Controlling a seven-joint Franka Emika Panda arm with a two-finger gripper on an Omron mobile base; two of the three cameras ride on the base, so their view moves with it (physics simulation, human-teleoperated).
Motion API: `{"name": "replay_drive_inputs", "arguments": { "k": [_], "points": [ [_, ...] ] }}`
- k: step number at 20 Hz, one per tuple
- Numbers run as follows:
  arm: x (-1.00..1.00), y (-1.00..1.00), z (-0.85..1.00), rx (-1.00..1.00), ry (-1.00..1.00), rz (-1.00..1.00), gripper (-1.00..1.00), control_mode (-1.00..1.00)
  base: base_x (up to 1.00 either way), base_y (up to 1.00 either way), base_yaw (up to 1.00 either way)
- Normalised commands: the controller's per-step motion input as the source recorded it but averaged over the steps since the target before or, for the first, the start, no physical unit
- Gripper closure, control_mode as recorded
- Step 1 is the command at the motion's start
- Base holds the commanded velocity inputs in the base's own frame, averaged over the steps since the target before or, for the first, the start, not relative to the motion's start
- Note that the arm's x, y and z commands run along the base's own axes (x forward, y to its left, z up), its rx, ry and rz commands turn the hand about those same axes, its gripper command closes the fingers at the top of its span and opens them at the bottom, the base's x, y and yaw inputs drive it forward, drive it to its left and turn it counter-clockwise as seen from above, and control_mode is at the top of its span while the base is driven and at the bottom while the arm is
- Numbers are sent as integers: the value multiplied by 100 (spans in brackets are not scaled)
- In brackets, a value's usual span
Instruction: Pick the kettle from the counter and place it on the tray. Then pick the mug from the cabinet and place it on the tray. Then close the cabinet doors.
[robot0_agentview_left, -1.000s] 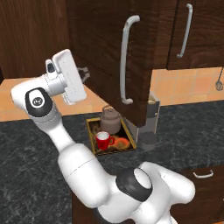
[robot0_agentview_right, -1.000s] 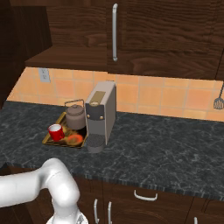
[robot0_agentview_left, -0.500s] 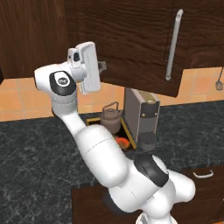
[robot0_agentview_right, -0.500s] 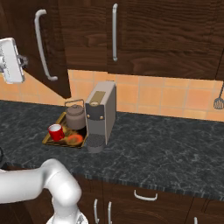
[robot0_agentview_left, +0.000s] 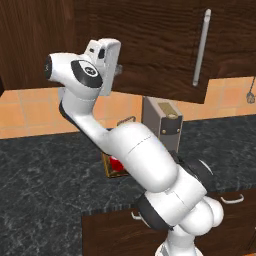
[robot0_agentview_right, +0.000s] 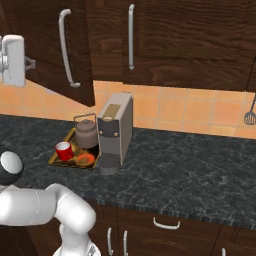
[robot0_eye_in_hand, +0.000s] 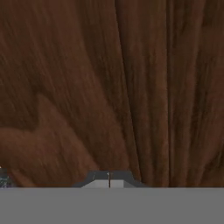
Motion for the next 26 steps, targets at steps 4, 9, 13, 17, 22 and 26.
{"name": "replay_drive_inputs", "arguments": {
  "k": [4, 9, 13, 17, 22, 26],
  "points": [
    [72, -99, 6, 9, -4, 44, 100, -100, 0, 0, 0],
    [79, -100, -2, 3, 0, 35, 100, -100, 0, 0, 0],
    [89, -100, -9, 2, 0, 36, 100, -100, 0, 0, 0],
    [96, -100, -9, 4, 0, 40, 100, -100, 0, 0, 0],
    [100, -92, -14, 8, 0, 43, 100, -100, 0, 0, 0],
    [91, -86, -24, 7, 6, 33, 100, -100, 0, 0, 0]
  ]
}}
